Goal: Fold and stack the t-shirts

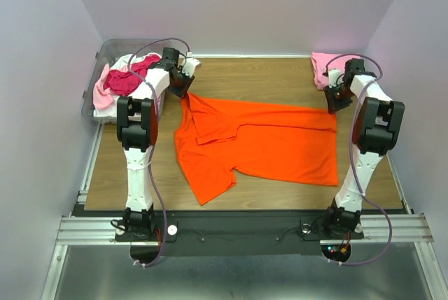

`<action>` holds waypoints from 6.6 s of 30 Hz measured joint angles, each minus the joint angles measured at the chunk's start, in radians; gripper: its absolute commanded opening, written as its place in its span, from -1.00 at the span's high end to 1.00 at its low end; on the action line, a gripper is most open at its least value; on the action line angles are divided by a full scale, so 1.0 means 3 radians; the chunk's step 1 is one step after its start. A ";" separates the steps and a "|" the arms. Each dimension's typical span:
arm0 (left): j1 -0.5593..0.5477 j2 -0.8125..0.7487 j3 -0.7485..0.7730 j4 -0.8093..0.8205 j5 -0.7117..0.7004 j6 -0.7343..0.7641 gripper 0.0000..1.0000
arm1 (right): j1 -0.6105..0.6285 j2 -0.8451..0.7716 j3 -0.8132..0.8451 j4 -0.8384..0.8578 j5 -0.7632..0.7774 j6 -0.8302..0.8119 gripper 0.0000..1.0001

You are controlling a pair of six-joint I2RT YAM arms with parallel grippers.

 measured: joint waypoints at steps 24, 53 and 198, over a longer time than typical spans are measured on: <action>0.0010 -0.0150 0.0056 -0.0006 0.0437 -0.1230 -0.02 | 0.0019 -0.0426 -0.0085 0.0018 -0.0113 0.0416 0.33; 0.0005 0.0100 0.0009 -0.0050 0.0326 -0.1640 0.79 | 0.0022 0.0001 -0.0071 0.0078 0.0065 0.0497 0.40; -0.0952 -0.2523 -0.3667 0.0271 0.0359 0.1188 1.00 | 0.0281 -0.2426 -0.3220 0.0271 0.0387 -0.1597 0.99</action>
